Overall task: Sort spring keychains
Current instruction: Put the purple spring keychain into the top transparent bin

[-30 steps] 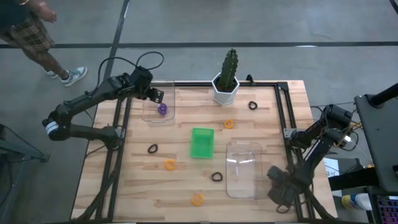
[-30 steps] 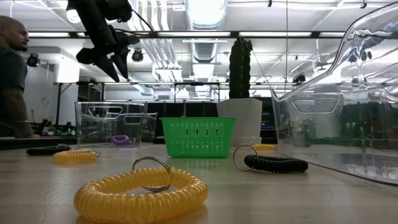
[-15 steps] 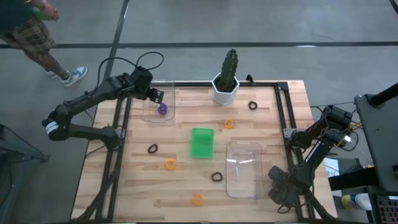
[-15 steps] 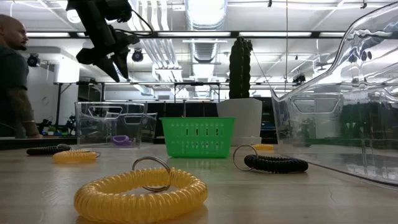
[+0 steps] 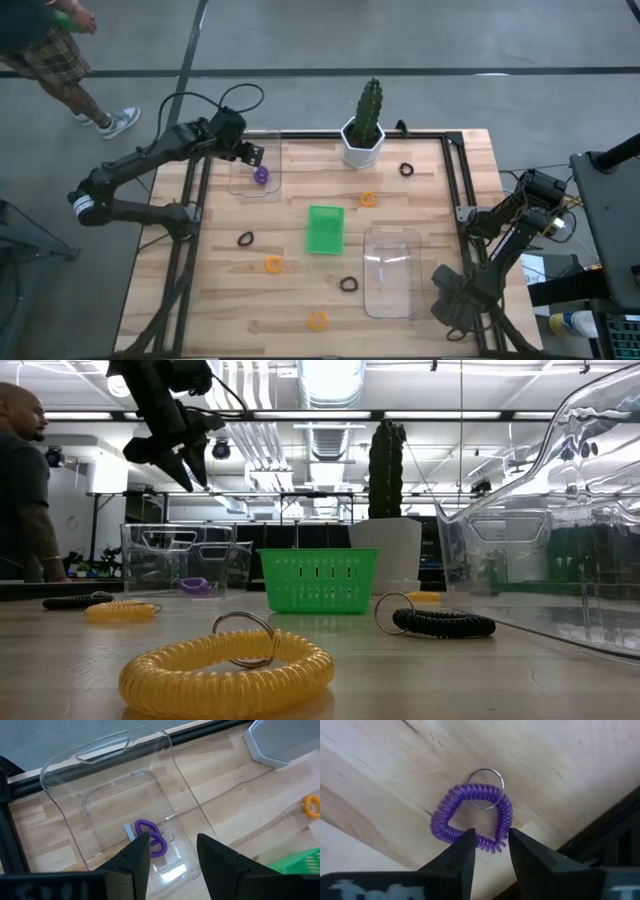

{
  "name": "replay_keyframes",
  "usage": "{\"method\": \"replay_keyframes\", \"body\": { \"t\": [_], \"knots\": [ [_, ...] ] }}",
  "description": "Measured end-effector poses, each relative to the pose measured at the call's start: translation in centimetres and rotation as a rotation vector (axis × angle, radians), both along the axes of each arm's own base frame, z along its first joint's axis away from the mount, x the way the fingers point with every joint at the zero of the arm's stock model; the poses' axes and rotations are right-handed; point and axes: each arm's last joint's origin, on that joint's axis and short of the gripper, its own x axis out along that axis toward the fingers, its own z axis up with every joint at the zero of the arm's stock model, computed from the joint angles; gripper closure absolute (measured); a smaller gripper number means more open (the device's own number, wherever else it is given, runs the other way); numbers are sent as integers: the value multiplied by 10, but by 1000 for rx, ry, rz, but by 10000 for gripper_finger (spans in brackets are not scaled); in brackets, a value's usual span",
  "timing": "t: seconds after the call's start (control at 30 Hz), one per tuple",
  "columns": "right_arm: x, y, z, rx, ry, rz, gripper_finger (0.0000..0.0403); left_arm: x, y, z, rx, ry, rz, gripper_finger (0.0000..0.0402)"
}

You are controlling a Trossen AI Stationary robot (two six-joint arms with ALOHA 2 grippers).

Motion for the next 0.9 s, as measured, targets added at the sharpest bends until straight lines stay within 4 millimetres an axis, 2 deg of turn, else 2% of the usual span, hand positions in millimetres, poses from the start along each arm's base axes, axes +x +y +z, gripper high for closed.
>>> {"method": "replay_keyframes", "body": {
  "t": [0.17,0.3,0.47,0.73,0.9],
  "knots": [
    [-1,-2,-3,6,3,-2,263,0,0,0,0,0,0,248],
    [-2,-3,-8,32,16,-5,269,0,0,0,-1,0,-1,248],
    [-3,-3,-10,45,27,-44,302,0,0,0,-1,1,-1,248],
    [-3,-3,-10,46,33,-106,383,0,0,0,-1,1,-1,248],
    [-3,-3,-7,57,27,-107,388,0,0,0,0,0,-1,248]
  ]
}}
